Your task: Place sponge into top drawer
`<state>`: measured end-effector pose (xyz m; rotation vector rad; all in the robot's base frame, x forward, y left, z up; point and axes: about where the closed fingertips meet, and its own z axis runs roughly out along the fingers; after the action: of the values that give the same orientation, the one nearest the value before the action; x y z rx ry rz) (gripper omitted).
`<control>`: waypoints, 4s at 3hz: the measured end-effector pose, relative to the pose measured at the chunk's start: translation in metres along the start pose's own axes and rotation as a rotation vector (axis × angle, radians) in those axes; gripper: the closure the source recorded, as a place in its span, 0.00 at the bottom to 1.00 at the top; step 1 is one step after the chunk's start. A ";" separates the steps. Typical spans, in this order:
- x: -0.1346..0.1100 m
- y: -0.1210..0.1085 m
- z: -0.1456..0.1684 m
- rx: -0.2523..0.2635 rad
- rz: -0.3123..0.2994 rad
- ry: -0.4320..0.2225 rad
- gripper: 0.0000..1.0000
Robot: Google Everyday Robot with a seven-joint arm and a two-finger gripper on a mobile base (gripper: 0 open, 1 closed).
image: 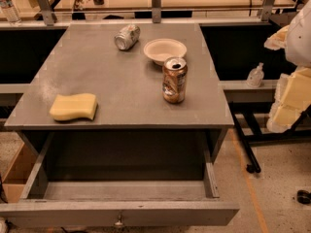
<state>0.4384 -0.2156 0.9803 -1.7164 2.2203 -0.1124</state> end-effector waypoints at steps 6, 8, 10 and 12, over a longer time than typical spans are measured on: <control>-0.136 -0.010 0.007 -0.068 -0.218 -0.189 0.00; -0.228 0.022 0.052 -0.131 -0.192 -0.189 0.00; -0.258 0.017 0.082 -0.170 -0.209 -0.190 0.00; -0.314 0.003 0.136 -0.177 -0.185 -0.135 0.00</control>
Offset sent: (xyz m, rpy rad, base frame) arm 0.0558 0.0505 -0.0108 0.0315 0.0112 0.1642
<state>0.5459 0.1037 0.9173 -1.9593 2.0241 0.1574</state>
